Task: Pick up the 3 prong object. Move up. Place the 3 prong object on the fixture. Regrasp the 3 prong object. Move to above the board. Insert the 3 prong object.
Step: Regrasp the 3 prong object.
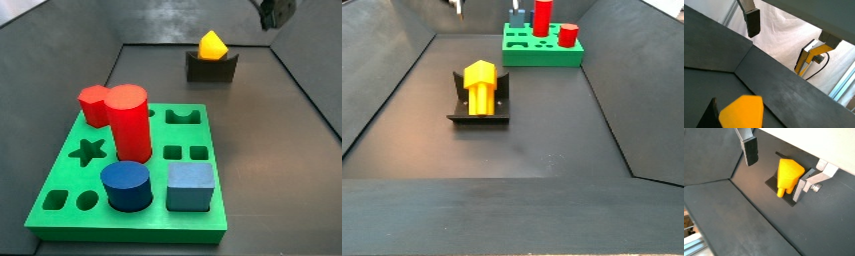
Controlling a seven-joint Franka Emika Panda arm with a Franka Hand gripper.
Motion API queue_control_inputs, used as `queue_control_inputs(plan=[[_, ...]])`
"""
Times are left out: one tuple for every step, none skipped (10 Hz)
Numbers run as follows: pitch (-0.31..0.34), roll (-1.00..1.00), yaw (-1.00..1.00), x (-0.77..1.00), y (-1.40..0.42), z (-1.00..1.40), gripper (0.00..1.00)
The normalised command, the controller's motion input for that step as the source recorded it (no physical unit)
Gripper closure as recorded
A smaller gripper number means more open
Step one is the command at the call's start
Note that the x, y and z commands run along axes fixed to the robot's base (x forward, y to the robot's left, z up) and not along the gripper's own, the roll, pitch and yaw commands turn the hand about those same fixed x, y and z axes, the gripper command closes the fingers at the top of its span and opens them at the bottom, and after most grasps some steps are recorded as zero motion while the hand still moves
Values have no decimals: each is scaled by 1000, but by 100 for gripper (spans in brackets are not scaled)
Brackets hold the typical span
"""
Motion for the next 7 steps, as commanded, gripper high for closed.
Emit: queue_control_inputs(plan=[[68,53,140,172,50,-1000,0],[62,60,140,172,47,-1000,0],[48,80,135,169,37,-1000,0],[37,94,130,166,28,-1000,0],[26,105,126,168,19,-1000,0],[16,115,114,177,10,-1000,0],[20,116,103,184,-2,-1000,0]])
